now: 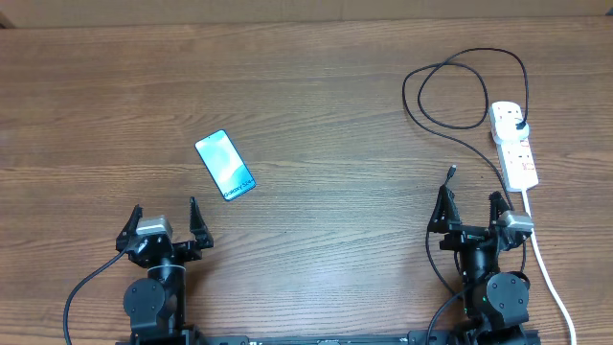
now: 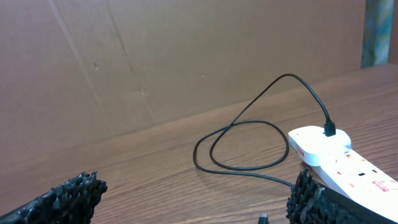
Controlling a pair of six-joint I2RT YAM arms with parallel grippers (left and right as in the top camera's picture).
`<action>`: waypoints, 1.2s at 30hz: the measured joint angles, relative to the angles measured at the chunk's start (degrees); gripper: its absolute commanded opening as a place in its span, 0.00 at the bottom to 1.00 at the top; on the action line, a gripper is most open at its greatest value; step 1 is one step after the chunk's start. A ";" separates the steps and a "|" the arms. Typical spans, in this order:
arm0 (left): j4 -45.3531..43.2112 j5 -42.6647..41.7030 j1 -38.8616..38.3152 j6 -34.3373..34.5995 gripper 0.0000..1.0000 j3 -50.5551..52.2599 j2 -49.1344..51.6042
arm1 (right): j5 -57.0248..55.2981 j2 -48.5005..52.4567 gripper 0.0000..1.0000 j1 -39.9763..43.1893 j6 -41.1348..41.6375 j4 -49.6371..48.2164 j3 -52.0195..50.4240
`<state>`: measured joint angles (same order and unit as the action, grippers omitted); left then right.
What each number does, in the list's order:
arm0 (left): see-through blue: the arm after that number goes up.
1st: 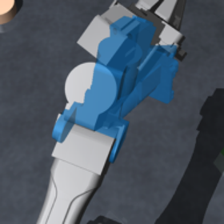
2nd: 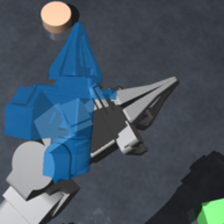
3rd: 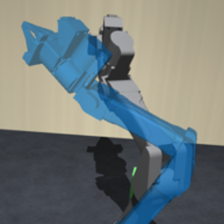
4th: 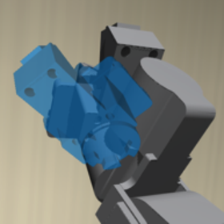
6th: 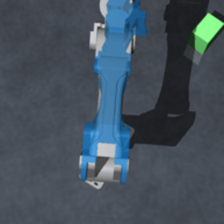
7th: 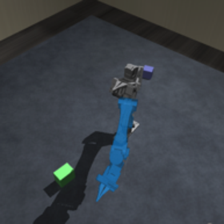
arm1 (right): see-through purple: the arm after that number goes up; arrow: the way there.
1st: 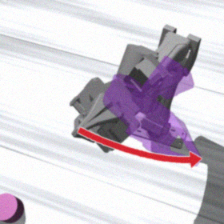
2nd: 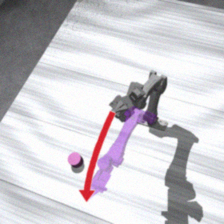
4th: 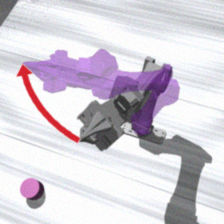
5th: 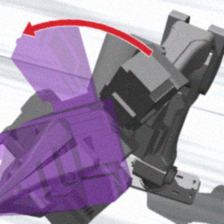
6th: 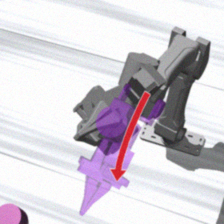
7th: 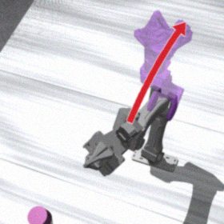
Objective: Plug charger to phone and switch on socket
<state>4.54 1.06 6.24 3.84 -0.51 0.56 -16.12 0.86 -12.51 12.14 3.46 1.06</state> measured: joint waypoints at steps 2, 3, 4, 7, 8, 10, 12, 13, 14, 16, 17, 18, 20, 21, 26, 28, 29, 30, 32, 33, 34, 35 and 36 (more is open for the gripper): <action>0.00 0.02 0.00 0.00 1.00 0.00 0.00 | 0.02 0.00 1.00 0.00 0.00 0.04 0.00; 0.00 0.00 0.00 0.00 1.00 0.00 0.00 | 0.02 0.00 1.00 0.00 0.00 -0.02 0.00; -0.02 0.02 0.00 0.00 0.99 0.00 0.00 | 0.02 0.00 1.00 0.00 -0.02 -0.02 0.00; 0.00 0.00 0.00 0.00 1.00 0.00 0.00 | 0.02 0.00 1.00 0.00 0.00 0.00 0.00; 0.00 0.00 0.00 0.00 1.00 0.00 0.00 | 0.00 0.00 1.00 0.00 0.02 0.00 0.00; -0.02 0.02 0.00 0.00 0.99 0.00 0.00 | 0.00 0.00 1.00 0.00 -0.02 0.00 0.00; -0.09 -0.02 0.00 0.02 1.00 0.00 0.00 | 0.02 0.00 1.00 0.00 0.02 0.00 0.00; -0.02 -0.02 0.00 0.02 1.00 0.00 0.00 | 0.02 0.00 1.00 0.00 0.00 -0.02 0.00; 0.00 -0.02 0.00 0.04 1.00 0.00 0.00 | 0.00 0.00 1.00 0.00 0.02 0.00 0.00; -0.17 0.00 0.00 0.04 1.00 0.00 0.00 | 0.02 0.00 1.00 0.00 0.00 0.00 0.00; -0.76 0.00 0.00 0.04 1.00 0.02 0.00 | 0.00 0.00 1.00 0.00 0.00 0.00 0.00; -2.10 -0.02 0.00 0.09 1.00 0.04 0.09 | 0.00 0.00 1.00 0.00 0.00 0.00 0.00; -5.92 -0.09 0.00 0.39 0.99 0.04 0.15 | 0.02 0.00 1.00 0.00 -0.02 0.02 0.00; -7.02 -0.17 0.00 0.55 1.00 -0.07 0.15 | 0.02 0.00 1.00 0.00 0.00 0.02 0.00; -4.55 -0.24 0.00 0.92 0.99 -5.11 0.52 | 0.02 0.00 1.00 0.00 0.00 0.07 0.00; -3.17 -0.22 0.00 1.01 1.00 -9.97 1.53 | 0.00 0.00 1.00 0.00 0.00 0.04 0.00; -2.47 -0.22 0.00 1.09 0.99 -12.87 2.36 | 0.00 0.00 1.00 -0.02 0.00 0.00 0.00; -1.79 -0.24 0.00 1.14 1.00 -16.70 3.69 | 0.02 0.02 1.00 -0.02 0.02 0.00 0.00; 0.35 -0.66 0.00 1.16 0.99 -23.21 6.36 | 0.00 0.04 1.00 -0.02 -0.02 0.04 0.00; 1.62 -1.22 0.00 1.20 1.00 -26.62 8.13 | 0.02 0.04 1.00 0.00 -0.02 0.02 0.00; 2.93 -2.01 0.00 1.33 0.99 -30.12 10.21 | 0.00 0.04 1.00 -0.02 -0.02 0.04 0.00; 4.46 -2.86 0.00 1.38 0.99 -33.57 12.39 | 0.02 0.04 1.00 -0.02 0.00 0.07 0.00; 6.03 -3.82 0.00 1.57 0.99 -37.11 14.84 | 0.00 0.04 1.00 -0.02 -0.02 0.04 0.00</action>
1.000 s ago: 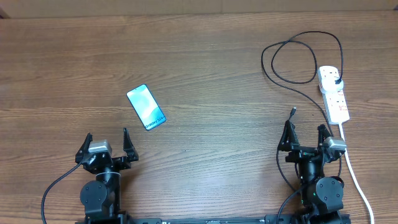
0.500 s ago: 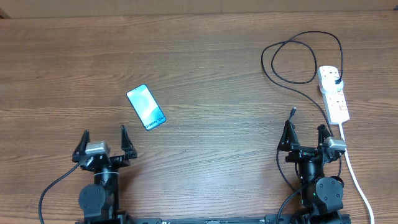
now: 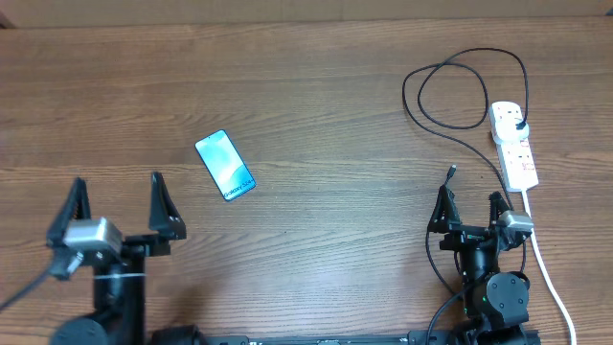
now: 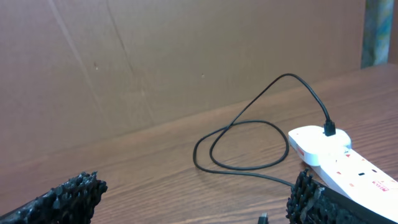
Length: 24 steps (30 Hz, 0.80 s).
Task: Plug charger to phone and switch on socket
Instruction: 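Raise the left arm and move the left gripper over the phone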
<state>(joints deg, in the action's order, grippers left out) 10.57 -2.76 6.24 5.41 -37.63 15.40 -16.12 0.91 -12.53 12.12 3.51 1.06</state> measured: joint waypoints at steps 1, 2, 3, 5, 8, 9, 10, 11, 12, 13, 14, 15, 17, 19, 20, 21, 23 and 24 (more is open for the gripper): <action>2.69 -1.25 0.00 0.02 0.99 -4.11 2.97 | 0.02 0.00 1.00 0.02 0.02 0.02 0.00; 4.98 -2.43 0.00 0.11 0.99 -7.76 5.81 | 0.02 0.00 1.00 0.02 0.00 0.00 0.00; 7.80 -3.72 0.00 0.15 1.00 -11.67 8.85 | 0.02 0.00 1.00 0.00 0.02 0.00 0.00; 13.62 -6.69 0.00 0.17 1.00 -19.63 15.32 | 0.00 0.00 1.00 0.00 0.00 0.02 0.00; 25.44 -11.41 0.00 0.17 0.99 -31.82 25.40 | 0.02 0.00 1.00 0.00 0.00 0.00 0.00; 28.28 -12.72 0.00 0.20 0.99 -35.28 28.37 | 0.02 0.00 1.00 0.02 0.00 0.02 0.00; 31.91 -13.86 0.00 0.20 1.00 -38.71 31.50 | 0.00 0.00 1.00 0.02 0.04 0.02 0.00; 34.99 -14.86 0.00 0.20 1.00 -41.86 34.58 | 0.00 0.00 1.00 0.00 0.00 -0.02 0.00; 37.42 -15.50 0.00 0.17 1.00 -44.04 37.05 | 0.02 0.00 1.00 0.02 0.02 0.02 0.00; 40.92 -16.17 0.00 0.20 1.00 -46.58 39.95 | 0.00 0.00 1.00 0.00 0.02 0.00 0.00; 43.06 -16.61 0.00 0.20 1.00 -48.22 42.21 | 0.02 0.00 1.00 0.02 0.00 -0.02 0.00; 44.44 -16.98 0.00 0.20 0.99 -49.35 44.15 | 0.00 0.00 1.00 0.00 0.04 0.02 0.00; 45.75 -17.66 0.00 0.26 1.00 -50.18 47.80 | 0.00 0.00 1.00 0.00 0.04 0.00 0.00; 46.56 -18.12 0.00 0.70 0.99 -50.23 50.84 | -0.02 0.00 1.00 0.00 0.02 0.00 0.00; 46.71 -18.27 0.00 1.09 1.00 -50.23 52.11 | 0.00 0.00 1.00 0.00 0.02 -0.02 0.00; 46.73 -18.32 0.00 1.64 1.00 -50.23 53.48 | 0.00 0.00 1.00 0.02 0.04 -0.02 0.00; 46.73 -18.49 0.00 2.32 0.99 -50.23 55.93 | 0.00 0.00 1.00 0.02 0.02 0.02 0.00; 46.71 -18.53 0.00 2.58 0.99 -50.23 56.92 | 0.00 0.00 1.00 0.02 0.00 -0.02 0.00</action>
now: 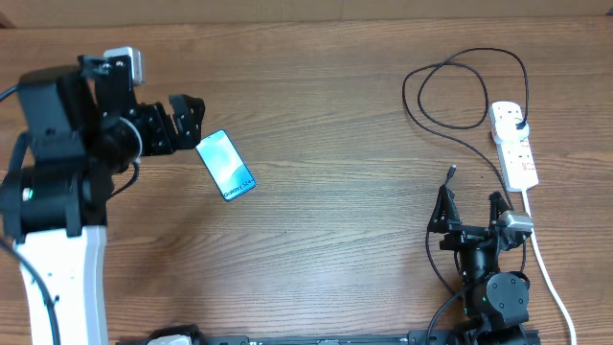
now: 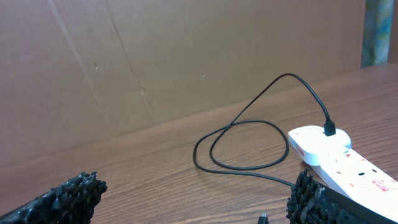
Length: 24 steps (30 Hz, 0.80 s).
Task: Plug charger to phone and switch on socket
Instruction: 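Raise the left arm and move the left gripper over the phone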
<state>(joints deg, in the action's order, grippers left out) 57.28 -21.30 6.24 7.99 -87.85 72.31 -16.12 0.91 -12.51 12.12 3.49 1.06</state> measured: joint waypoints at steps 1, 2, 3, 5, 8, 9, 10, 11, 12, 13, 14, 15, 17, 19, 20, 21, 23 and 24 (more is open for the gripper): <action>0.02 -0.07 0.00 0.26 0.99 0.00 1.11 | 0.02 0.00 1.00 0.00 0.04 0.02 0.00; 0.04 -0.15 0.00 0.50 0.99 0.00 1.86 | 0.02 0.00 1.00 0.00 0.02 0.02 0.00; 0.20 -0.20 0.00 0.68 0.95 0.00 2.80 | 0.00 0.00 1.00 0.00 0.02 0.02 0.00; 1.01 -0.87 0.00 1.20 0.74 0.00 4.59 | 0.00 0.00 1.00 0.00 0.02 0.02 0.00; 1.53 -2.34 0.00 1.36 0.36 0.00 6.62 | 0.02 0.00 1.00 0.00 0.00 0.02 0.00; 1.55 -2.89 0.00 1.38 0.32 0.00 7.43 | 0.00 0.00 1.00 -0.02 0.02 0.00 0.00; 1.64 -3.30 0.00 1.55 0.32 -0.02 8.13 | 0.02 0.00 1.00 0.00 0.04 0.04 0.00; 1.81 -3.61 0.00 1.57 0.34 -0.02 8.70 | 0.00 0.00 1.00 0.00 0.00 0.00 0.00; 1.99 -3.78 0.00 1.75 0.38 -0.02 9.46 | 0.00 0.00 1.00 -0.02 0.00 0.02 0.00; 2.21 -3.91 -0.02 2.08 0.42 -0.02 10.12 | 0.00 0.00 1.00 0.00 0.02 0.00 0.00; 2.51 -4.04 -0.04 2.43 0.46 -0.02 10.75 | 0.02 0.00 1.00 -0.02 0.02 0.04 0.00; 2.82 -4.11 -0.17 2.80 0.51 -0.02 11.43 | 0.00 0.00 1.00 -0.02 0.02 0.02 0.00; 3.30 -4.28 -0.61 3.10 0.64 -0.02 12.74 | 0.02 0.00 1.00 0.00 0.04 0.02 0.00; 3.69 -4.50 -1.25 3.56 0.72 -0.02 13.86 | 0.02 0.00 1.00 -0.02 0.02 0.02 0.00; 3.87 -4.59 -1.79 3.76 0.76 -0.02 14.47 | 0.00 0.00 1.00 0.00 0.04 0.04 0.00; 3.91 -4.61 -2.34 3.87 0.78 -0.02 15.02 | 0.00 0.00 1.00 -0.02 0.02 0.04 0.00; 4.02 -4.59 -3.78 3.93 0.83 -0.02 16.13 | 0.00 0.00 1.00 0.00 0.02 0.02 0.00; 4.02 -4.61 -4.70 4.04 0.86 -0.02 16.79 | 0.02 0.00 1.00 -0.02 0.00 0.00 0.00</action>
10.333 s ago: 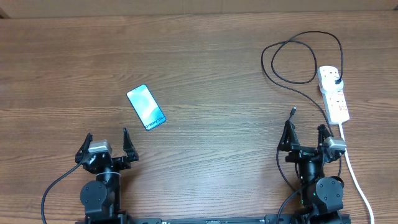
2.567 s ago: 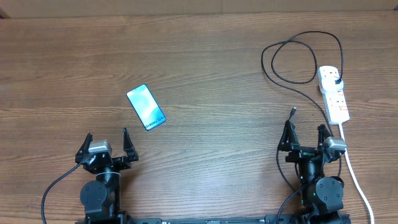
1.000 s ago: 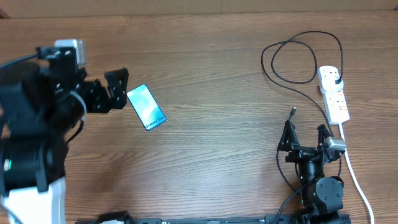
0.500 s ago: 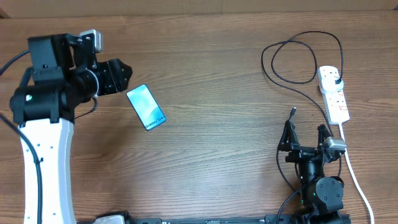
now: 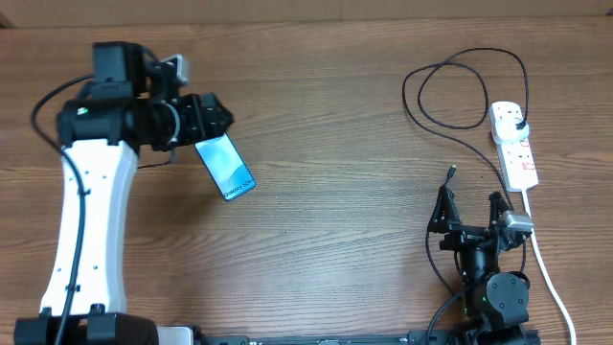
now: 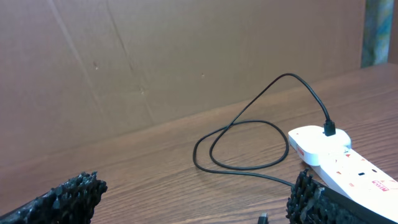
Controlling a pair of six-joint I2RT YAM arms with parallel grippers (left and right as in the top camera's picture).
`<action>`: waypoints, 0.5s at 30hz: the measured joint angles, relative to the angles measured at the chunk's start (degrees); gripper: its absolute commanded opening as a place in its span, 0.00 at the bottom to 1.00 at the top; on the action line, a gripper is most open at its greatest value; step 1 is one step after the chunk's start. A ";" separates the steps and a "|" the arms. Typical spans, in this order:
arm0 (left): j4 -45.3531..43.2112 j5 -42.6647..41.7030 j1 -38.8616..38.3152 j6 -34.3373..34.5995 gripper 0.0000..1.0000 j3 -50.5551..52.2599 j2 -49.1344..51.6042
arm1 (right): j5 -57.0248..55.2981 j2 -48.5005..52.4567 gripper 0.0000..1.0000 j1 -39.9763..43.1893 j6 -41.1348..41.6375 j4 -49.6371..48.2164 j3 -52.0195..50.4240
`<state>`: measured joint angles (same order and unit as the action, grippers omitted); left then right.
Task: Plug charger to phone and switch on socket
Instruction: 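Raise the left arm and move the left gripper over the phone, then lower the left gripper toward the phone's top edge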
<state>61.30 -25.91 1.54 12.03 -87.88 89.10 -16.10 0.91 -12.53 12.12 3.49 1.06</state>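
The phone (image 5: 226, 165), its blue screen facing up, lies at an angle on the wooden table at left of centre. My left gripper (image 5: 213, 119) hangs just over the phone's far end, jaws apart with nothing in them. The black charger cable (image 5: 450, 105) loops at the far right. Its loose plug end (image 5: 450, 173) (image 6: 263, 218) lies just ahead of my right gripper (image 5: 471, 203) (image 6: 194, 193), which stands open and low at the front. The cable's other end sits in the white power strip (image 5: 513, 144) (image 6: 336, 155).
The power strip's white cord (image 5: 551, 278) runs down past the right arm's base to the front edge. A brown cardboard wall (image 6: 186, 56) stands behind the table. The left arm (image 5: 86, 220) spans the table's left side.
My left gripper has shifted right, from beside the phone's left edge to over its far end. The right arm, cable and phone have not moved.
Both grippers stood open near the front edge. Then the left one was further left and raised. After that it was at the far left beside the phone, and now it is over the phone's far end. The right gripper stayed still throughout.
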 measured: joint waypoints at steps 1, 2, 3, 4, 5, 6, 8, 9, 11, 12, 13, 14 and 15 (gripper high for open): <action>-0.02 0.09 -0.79 0.02 0.87 0.00 0.46 | 0.00 0.00 1.00 0.02 0.02 0.04 0.00; 0.02 0.26 -1.60 0.04 0.88 0.00 0.96 | -0.02 0.00 1.00 0.02 0.02 0.02 0.00; 0.00 0.87 -2.51 0.09 0.89 0.00 1.44 | -0.02 0.00 1.00 0.02 0.02 0.00 0.00; 0.02 1.77 -3.58 0.37 0.89 0.00 1.99 | 0.00 0.00 1.00 0.02 0.02 0.02 0.00; 0.00 2.69 -4.37 0.79 0.89 0.00 2.36 | -0.02 0.00 1.00 0.02 0.00 0.02 0.00; 0.02 4.07 -5.44 1.44 0.91 -0.02 2.84 | -0.02 0.00 1.00 0.02 0.04 0.00 0.00; 0.02 6.69 -7.37 2.25 0.97 -0.02 3.69 | -0.02 0.00 1.00 0.00 0.02 0.02 0.00; 0.00 8.07 -8.35 2.78 1.00 -0.02 4.04 | -0.02 0.00 1.00 0.00 0.02 0.02 0.00; 0.04 10.93 -10.32 3.80 1.00 -0.02 4.74 | 0.00 0.00 1.00 0.00 0.02 0.00 0.00; 0.13 12.33 -11.23 4.37 1.00 -0.02 5.05 | -0.02 0.00 1.00 0.02 -0.02 0.02 0.00; 0.28 13.64 -12.09 4.85 1.00 -0.02 5.38 | -0.02 0.00 1.00 0.02 0.02 0.02 0.00; 0.44 14.95 -12.96 5.33 0.99 -0.02 5.73 | -0.04 0.00 1.00 0.00 0.02 0.00 0.00; 0.42 15.82 -13.64 5.75 0.99 -0.02 6.03 | -0.02 0.00 1.00 0.02 0.02 0.04 0.00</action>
<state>61.71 -10.09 -12.10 17.78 -87.90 95.13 -16.12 0.91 -12.51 12.14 3.53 1.06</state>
